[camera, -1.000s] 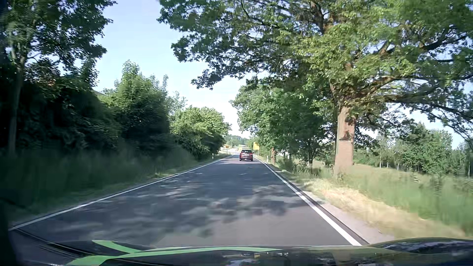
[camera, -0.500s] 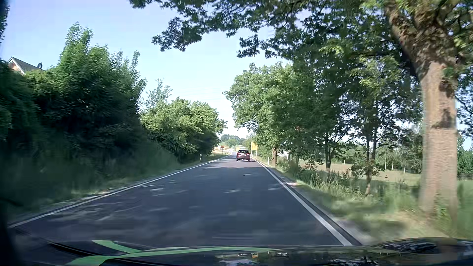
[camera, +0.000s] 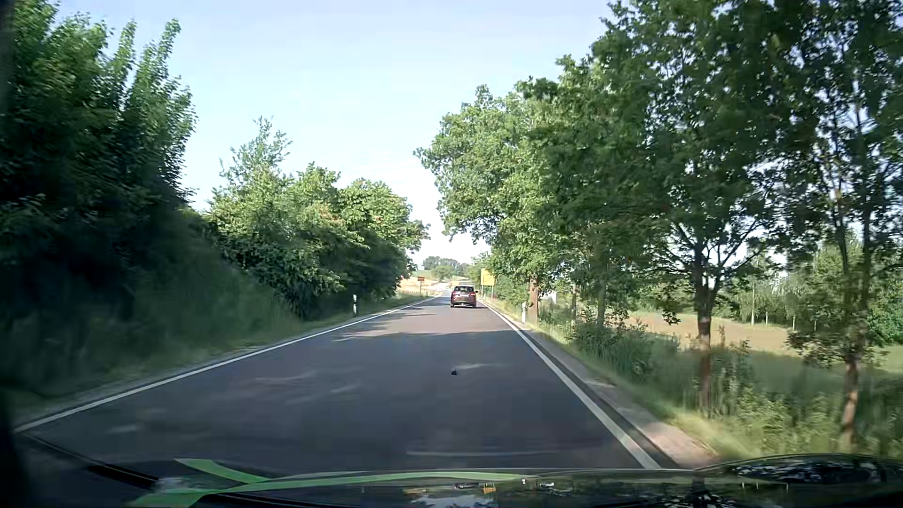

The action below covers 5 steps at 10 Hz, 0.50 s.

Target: Follow the waypoints while adhering to traffic rules and regulations

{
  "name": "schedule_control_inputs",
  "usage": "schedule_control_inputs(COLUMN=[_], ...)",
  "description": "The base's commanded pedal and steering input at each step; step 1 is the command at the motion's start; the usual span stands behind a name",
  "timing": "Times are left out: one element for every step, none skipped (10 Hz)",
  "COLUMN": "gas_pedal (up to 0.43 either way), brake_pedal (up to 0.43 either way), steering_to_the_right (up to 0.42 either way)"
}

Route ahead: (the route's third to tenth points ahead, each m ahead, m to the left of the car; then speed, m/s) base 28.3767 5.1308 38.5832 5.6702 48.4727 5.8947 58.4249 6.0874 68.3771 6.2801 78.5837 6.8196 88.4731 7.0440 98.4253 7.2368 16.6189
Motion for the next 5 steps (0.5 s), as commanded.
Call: schedule_control_inputs(gas_pedal=[0.118, 0.118, 0.118, 0.118, 0.118], brake_pedal=[0.000, 0.000, 0.000, 0.000, 0.000], steering_to_the_right=[-0.001, -0.003, -0.004, -0.004, -0.004])
